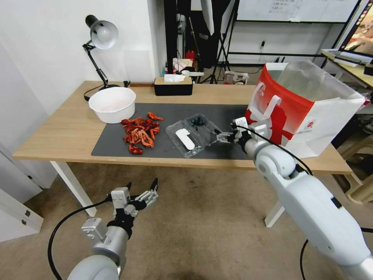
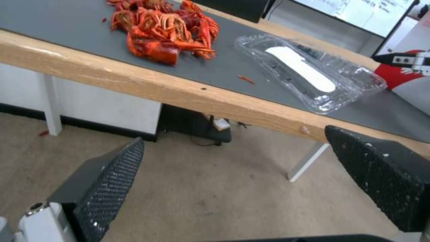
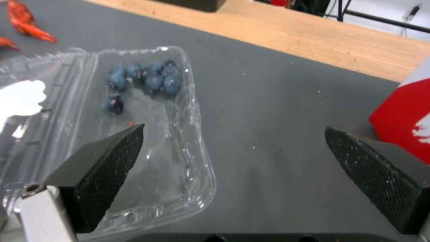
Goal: Close the takeout container lid, then place the container into the takeout bag.
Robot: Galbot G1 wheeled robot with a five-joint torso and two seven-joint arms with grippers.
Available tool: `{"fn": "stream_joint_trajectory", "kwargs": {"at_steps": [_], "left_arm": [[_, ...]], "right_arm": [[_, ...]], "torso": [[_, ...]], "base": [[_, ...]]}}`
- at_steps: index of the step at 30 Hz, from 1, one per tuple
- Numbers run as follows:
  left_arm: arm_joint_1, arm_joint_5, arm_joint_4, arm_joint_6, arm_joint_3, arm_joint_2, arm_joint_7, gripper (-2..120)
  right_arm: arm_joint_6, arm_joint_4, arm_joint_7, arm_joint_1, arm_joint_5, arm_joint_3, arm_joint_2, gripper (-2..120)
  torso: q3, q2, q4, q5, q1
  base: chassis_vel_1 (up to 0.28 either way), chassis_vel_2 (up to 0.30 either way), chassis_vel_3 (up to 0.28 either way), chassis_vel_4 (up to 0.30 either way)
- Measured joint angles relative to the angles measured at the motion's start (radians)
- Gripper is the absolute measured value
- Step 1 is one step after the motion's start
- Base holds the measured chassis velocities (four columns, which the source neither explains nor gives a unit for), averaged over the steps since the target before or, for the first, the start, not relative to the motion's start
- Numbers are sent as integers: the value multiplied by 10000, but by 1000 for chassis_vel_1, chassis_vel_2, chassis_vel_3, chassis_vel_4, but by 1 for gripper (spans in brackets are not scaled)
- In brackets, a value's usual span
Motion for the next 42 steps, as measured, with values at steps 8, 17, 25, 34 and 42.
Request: {"fn": "stream_joint_trajectory", "kwargs": {"at_steps": [8, 17, 25, 34, 42], "left_arm": [[-12, -1, 125, -76, 19, -9, -4, 100], [-13, 5, 209, -194, 20, 3, 7, 100], [23, 47, 298, -383, 41, -11, 5, 100], [33, 98, 329, -420, 58, -26, 39, 100], [36, 112, 339, -474, 42, -24, 58, 100]], "right_arm": [[-720, -453, 94, 721, 23, -662, 3, 100], [-758, -1266, -105, 1218, 130, -1196, 80, 100], [-727, -1506, -208, 1397, 106, -1318, 107, 100], [-704, -1762, -241, 1459, 63, -1338, 114, 100], [-695, -1655, -192, 1320, 45, -1233, 37, 100]], "torso": [[0, 1, -1, -1, 0], [-1, 1, 0, 0, 0], [-1, 1, 0, 0, 0], [-1, 1, 0, 0, 1], [0, 1, 0, 1, 0]], "base": [[0, 0, 0, 0], [0, 0, 0, 0], [0, 0, 0, 0], [0, 0, 0, 0], [0, 0, 0, 0]]}}
